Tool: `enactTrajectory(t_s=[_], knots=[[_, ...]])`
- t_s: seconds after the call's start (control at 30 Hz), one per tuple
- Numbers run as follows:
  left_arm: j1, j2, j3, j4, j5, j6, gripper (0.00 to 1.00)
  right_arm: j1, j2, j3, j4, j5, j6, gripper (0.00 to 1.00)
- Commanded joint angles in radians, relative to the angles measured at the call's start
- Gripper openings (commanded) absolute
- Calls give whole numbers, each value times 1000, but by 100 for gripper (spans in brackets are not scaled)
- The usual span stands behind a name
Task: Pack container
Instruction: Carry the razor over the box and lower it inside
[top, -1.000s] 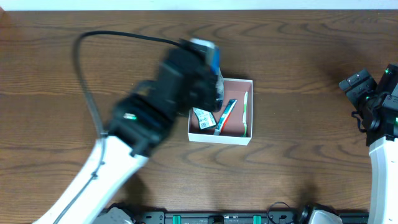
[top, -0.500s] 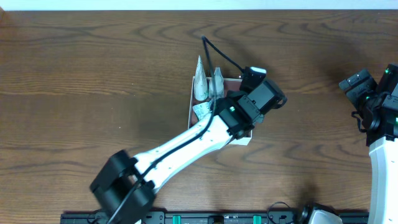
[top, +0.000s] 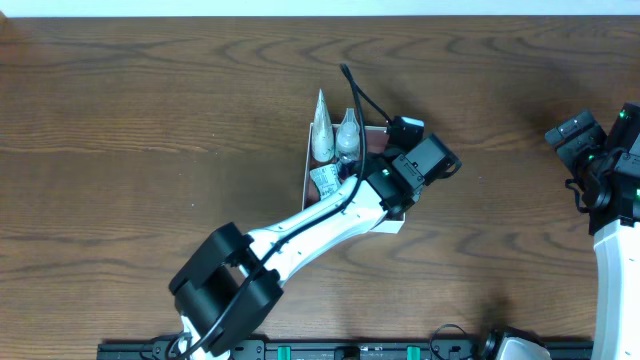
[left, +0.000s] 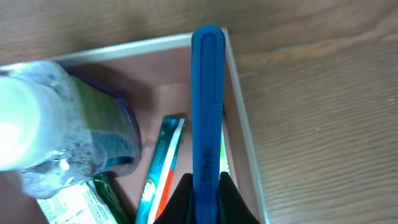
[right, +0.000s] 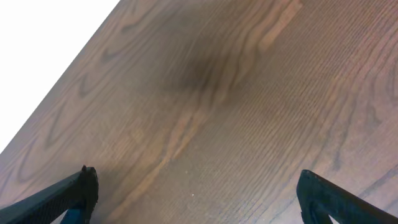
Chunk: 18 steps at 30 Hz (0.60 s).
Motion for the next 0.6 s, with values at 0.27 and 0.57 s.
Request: enactTrajectory(t_s=[0.27, 0.57], knots=[[8, 29, -4, -5, 17, -13, 8, -5, 0, 6, -1, 4, 6, 99], [8, 29, -4, -5, 17, -13, 25, -5, 0, 6, -1, 4, 6, 99]])
